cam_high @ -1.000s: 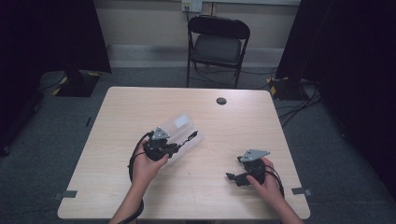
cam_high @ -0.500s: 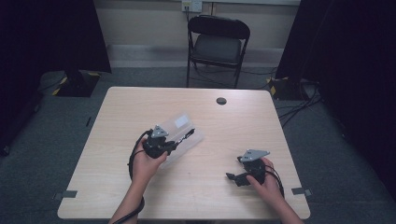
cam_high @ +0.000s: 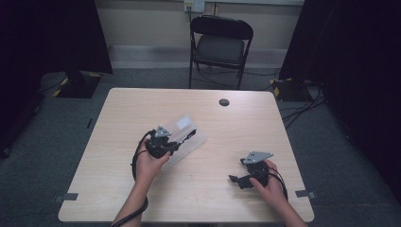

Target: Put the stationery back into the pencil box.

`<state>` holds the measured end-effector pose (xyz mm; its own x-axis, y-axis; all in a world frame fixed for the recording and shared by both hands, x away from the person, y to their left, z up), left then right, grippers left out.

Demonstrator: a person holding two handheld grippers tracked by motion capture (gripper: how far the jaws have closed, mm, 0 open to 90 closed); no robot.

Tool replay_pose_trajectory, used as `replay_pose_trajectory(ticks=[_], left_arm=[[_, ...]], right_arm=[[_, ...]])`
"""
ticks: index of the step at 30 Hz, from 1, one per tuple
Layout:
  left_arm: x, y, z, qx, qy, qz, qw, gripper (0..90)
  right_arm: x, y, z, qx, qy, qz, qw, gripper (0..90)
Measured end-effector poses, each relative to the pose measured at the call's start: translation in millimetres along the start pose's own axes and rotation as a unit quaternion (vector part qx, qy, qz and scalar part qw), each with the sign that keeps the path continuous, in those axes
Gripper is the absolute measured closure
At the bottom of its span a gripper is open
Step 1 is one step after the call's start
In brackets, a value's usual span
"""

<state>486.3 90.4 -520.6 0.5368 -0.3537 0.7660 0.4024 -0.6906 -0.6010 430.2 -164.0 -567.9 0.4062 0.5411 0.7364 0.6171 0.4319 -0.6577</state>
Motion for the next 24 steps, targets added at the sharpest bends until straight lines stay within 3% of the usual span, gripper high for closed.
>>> replay_pose_trajectory(ticks=[12, 16, 21, 24], left_arm=[[-4.2, 5.9, 8.0, 0.015, -0.014, 0.002, 0.9998, 80.6], [-5.0, 7.1, 9.5, 0.018, -0.002, 0.012, 0.9998, 80.6], [-4.2, 10.1, 8.2, 0.013, -0.008, 0.006, 0.9999, 80.6], [-5.5, 11.0, 8.5, 0.016, -0.003, 0.015, 0.9998, 80.6]], right_arm=[[0.0, 0.0, 0.0, 0.000, 0.000, 0.000, 1.0000, 14.3], [0.0, 0.0, 0.0, 0.000, 0.000, 0.000, 1.0000, 14.3], [0.0, 0.0, 0.0, 0.000, 0.000, 0.000, 1.0000, 14.3], [0.0, 0.0, 0.0, 0.000, 0.000, 0.000, 1.0000, 14.3]])
Point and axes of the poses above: each handheld gripper's, and its own axes: y roughly forward along the jaws, x roughly out of its top, z roughly to its left, the point moved 10 cm from there along y, roughly forward along the jaws, and after that the axes turned 13 degrees about -x, right-handed, at the moved point
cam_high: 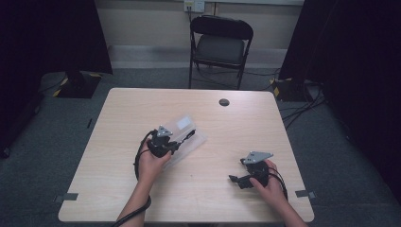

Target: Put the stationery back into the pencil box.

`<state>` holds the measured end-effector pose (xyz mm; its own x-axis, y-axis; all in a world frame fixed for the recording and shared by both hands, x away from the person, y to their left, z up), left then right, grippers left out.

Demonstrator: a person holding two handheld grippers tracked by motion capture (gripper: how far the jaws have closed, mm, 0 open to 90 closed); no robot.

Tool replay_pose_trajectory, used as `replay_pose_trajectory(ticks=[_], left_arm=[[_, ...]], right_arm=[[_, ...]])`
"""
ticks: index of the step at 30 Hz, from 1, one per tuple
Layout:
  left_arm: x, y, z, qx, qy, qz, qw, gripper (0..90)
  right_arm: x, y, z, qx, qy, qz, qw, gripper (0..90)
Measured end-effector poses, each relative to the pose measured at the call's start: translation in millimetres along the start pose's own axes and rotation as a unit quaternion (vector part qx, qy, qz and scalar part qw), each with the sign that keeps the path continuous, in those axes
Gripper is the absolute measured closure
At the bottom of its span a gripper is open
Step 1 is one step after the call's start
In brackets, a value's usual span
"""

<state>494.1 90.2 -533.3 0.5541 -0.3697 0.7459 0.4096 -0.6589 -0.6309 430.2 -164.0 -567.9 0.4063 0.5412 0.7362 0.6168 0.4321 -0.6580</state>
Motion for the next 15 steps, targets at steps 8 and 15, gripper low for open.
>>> replay_pose_trajectory(ticks=[8, 15], left_arm=[[-2.2, 5.9, -0.3, -0.003, -0.002, 0.002, 1.0000, 80.6], [-3.6, 9.4, -0.3, -0.007, -0.006, 0.001, 1.0000, 80.5]], right_arm=[[0.0, 0.0, 0.0, 0.000, 0.000, 0.000, 1.0000, 14.3], [0.0, 0.0, 0.0, 0.000, 0.000, 0.000, 1.0000, 14.3]])
Point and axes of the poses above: each handheld gripper's, and its own axes: y roughly forward along the jaws, x roughly out of its top, z roughly to its left, the point moved 10 cm from there along y, roughly forward along the jaws, and after that the axes turned 13 degrees about -x, right-handed, at the moved point
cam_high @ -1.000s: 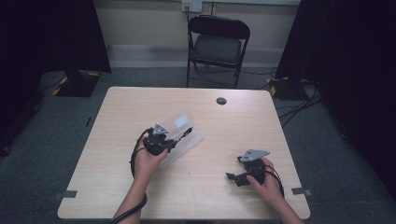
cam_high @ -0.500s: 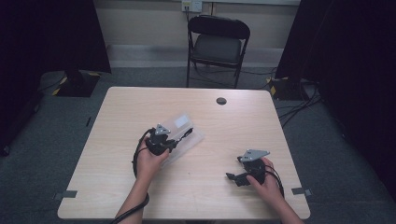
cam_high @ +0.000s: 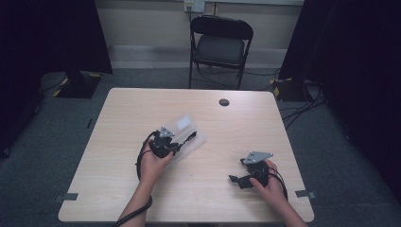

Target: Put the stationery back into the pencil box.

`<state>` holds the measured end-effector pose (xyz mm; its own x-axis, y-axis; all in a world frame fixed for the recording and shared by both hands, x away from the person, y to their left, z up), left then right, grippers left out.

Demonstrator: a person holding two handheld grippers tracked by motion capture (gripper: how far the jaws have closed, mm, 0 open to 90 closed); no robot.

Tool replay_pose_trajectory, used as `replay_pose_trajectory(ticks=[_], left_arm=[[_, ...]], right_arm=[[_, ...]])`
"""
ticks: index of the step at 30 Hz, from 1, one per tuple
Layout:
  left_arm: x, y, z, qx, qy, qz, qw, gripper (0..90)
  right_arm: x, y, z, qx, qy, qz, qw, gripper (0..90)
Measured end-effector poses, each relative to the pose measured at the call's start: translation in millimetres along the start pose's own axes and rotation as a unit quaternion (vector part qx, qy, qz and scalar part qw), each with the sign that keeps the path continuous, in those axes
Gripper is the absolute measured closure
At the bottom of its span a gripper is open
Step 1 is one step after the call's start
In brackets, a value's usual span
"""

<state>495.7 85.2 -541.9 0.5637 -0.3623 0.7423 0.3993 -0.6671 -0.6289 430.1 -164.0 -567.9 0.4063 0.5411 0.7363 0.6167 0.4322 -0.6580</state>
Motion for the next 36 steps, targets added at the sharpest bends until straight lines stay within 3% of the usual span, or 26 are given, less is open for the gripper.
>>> replay_pose_trajectory(ticks=[14, 36], left_arm=[[-5.1, 4.4, 0.4, -0.002, -0.016, 0.002, 0.9999, 80.4], [-11.0, 7.7, 0.7, 0.001, -0.018, 0.018, 0.9997, 78.7]], right_arm=[[0.0, 0.0, 0.0, 0.000, 0.000, 0.000, 1.0000, 14.3], [0.0, 0.0, 0.0, 0.000, 0.000, 0.000, 1.0000, 14.3]])
Point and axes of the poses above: each handheld gripper's, and its own axes: y roughly forward along the jaws, x roughly out of its top, z roughly to its left, the point moved 10 cm from there along y, roughly forward along the jaws, and after that the axes turned 13 degrees about -x, right-handed, at the moved point
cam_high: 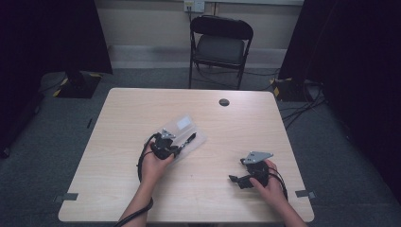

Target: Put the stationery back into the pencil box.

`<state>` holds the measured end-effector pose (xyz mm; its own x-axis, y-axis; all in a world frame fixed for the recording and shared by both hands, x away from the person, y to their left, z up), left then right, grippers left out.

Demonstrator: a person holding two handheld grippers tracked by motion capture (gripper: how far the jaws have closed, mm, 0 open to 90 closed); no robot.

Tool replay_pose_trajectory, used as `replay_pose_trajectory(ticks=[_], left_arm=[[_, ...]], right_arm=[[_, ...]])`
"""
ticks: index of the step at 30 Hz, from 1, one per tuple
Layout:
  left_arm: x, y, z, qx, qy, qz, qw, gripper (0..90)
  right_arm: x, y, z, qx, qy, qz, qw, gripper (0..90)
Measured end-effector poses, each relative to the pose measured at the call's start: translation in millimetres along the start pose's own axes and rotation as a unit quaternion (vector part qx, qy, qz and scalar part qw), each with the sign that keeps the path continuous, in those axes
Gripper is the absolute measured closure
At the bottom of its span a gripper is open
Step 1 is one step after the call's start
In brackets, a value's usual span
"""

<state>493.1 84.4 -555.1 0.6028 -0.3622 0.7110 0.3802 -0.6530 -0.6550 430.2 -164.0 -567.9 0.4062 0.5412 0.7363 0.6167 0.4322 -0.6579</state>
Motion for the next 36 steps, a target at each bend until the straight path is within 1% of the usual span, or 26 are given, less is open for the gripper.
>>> replay_pose_trajectory(ticks=[2, 3, 4, 5, 6, 7, 9, 10, 12, 13, 14, 16, 19, 20, 21, 23, 24, 25, 26, 27, 29, 31, 32, 33, 35, 36], left_arm=[[0.2, -0.6, -1.0, 0.002, 0.000, -0.001, 1.0000, 76.8], [0.1, -0.3, -1.8, -0.001, 0.002, -0.002, 1.0000, 75.8], [-1.0, -2.0, -1.2, 0.003, 0.010, 0.007, 0.9999, 75.4], [-0.2, -1.9, -2.0, -0.002, 0.010, 0.002, 0.9999, 73.6], [0.7, -2.7, -3.0, 0.003, 0.004, -0.004, 1.0000, 72.0], [1.5, -3.3, -3.7, -0.001, 0.007, -0.007, 0.9999, 71.3], [2.8, -5.9, -4.3, 0.003, 0.015, -0.006, 0.9999, 68.0], [4.2, -6.6, -6.3, -0.004, 0.015, -0.010, 0.9998, 66.8], [4.7, -8.6, -6.8, 0.001, 0.021, -0.007, 0.9998, 63.1], [6.3, -8.7, -8.9, -0.005, 0.020, -0.014, 0.9997, 60.1], [6.6, -9.3, -8.7, 0.000, 0.024, -0.014, 0.9996, 57.3], [8.1, -11.7, -10.2, 0.001, 0.031, -0.018, 0.9994, 53.6], [12.4, -15.4, -12.1, -0.002, 0.047, -0.036, 0.9983, 45.1], [13.2, -15.4, -14.2, -0.006, 0.039, -0.043, 0.9983, 42.5], [13.9, -16.1, -16.9, -0.013, 0.040, -0.047, 0.9980, 41.0], [14.2, -17.7, -19.5, -0.012, 0.043, -0.048, 0.9978, 38.6], [14.2, -18.2, -21.9, -0.020, 0.046, -0.049, 0.9976, 37.1], [14.0, -19.1, -23.0, -0.019, 0.045, -0.048, 0.9977, 36.2], [14.2, -20.1, -22.8, -0.018, 0.051, -0.047, 0.9974, 35.3], [13.4, -20.7, -23.1, -0.019, 0.052, -0.043, 0.9975, 34.6], [12.8, -20.5, -27.4, -0.030, 0.042, -0.047, 0.9976, 33.3], [11.7, -20.7, -29.0, -0.034, 0.049, -0.040, 0.9974, 32.1], [10.6, -21.5, -29.3, -0.036, 0.060, -0.032, 0.9970, 31.4], [11.2, -20.9, -31.6, -0.037, 0.051, -0.040, 0.9972, 31.2], [11.0, -20.5, -36.6, -0.047, 0.056, -0.037, 0.9966, 30.0], [11.0, -21.1, -37.7, -0.048, 0.066, -0.033, 0.9961, 29.3]], right_arm=[[0.0, 0.0, 0.0, 0.000, 0.000, 0.000, 1.0000, 14.3], [0.0, 0.0, 0.0, 0.000, 0.000, 0.000, 1.0000, 14.3], [0.0, 0.0, 0.0, 0.000, 0.000, 0.000, 1.0000, 14.3], [0.0, 0.0, 0.0, 0.000, 0.000, 0.000, 1.0000, 14.3], [0.0, 0.0, 0.0, 0.000, 0.000, 0.000, 1.0000, 14.3], [0.0, 0.0, 0.0, 0.000, 0.000, 0.000, 1.0000, 14.3], [0.0, 0.0, 0.0, 0.000, 0.000, 0.000, 1.0000, 14.3], [0.0, 0.0, 0.0, 0.000, 0.000, 0.000, 1.0000, 14.3], [0.0, 0.0, 0.0, 0.000, 0.000, 0.000, 1.0000, 14.3], [0.0, 0.0, 0.0, 0.000, 0.000, 0.000, 1.0000, 14.3], [0.0, 0.0, 0.0, 0.000, 0.000, 0.000, 1.0000, 14.3], [0.0, 0.0, 0.0, 0.000, 0.000, 0.000, 1.0000, 14.3], [0.0, 0.0, 0.0, 0.000, 0.000, 0.000, 1.0000, 14.3], [0.0, 0.0, 0.0, 0.000, 0.000, 0.000, 1.0000, 14.3], [0.0, 0.0, 0.0, 0.000, 0.000, 0.000, 1.0000, 14.3], [0.0, 0.0, 0.0, 0.000, 0.000, 0.000, 1.0000, 14.3], [0.0, 0.0, 0.0, 0.000, 0.000, 0.000, 1.0000, 14.2], [0.0, 0.0, 0.1, 0.001, 0.000, 0.000, 1.0000, 14.1], [0.0, 0.0, 0.2, 0.001, 0.000, 0.000, 1.0000, 14.1], [0.0, 0.0, 0.1, 0.001, 0.000, 0.000, 1.0000, 14.1], [0.0, 0.1, 0.2, 0.001, 0.000, 0.000, 1.0000, 14.1], [0.0, 0.0, 0.1, 0.001, 0.000, 0.000, 1.0000, 14.1], [0.0, 0.0, 0.1, 0.001, 0.000, 0.000, 1.0000, 14.1], [0.0, 0.0, 0.1, 0.001, 0.000, 0.000, 1.0000, 14.1], [0.0, 0.0, 0.1, 0.001, 0.000, 0.000, 1.0000, 14.1], [0.0, 0.0, 0.1, 0.001, 0.000, 0.000, 1.0000, 14.1]])
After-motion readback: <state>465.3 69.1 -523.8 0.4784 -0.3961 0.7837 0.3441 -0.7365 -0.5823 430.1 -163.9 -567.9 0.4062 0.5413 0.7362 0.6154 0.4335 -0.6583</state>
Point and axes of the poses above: each handheld gripper's, and its own axes: y roughly forward along the jaws, x roughly out of its top, z roughly to its left, the point moved 10 cm from there along y, roughly forward along the jaws, and after that the axes turned 13 degrees about -x, right-handed, at the moved point
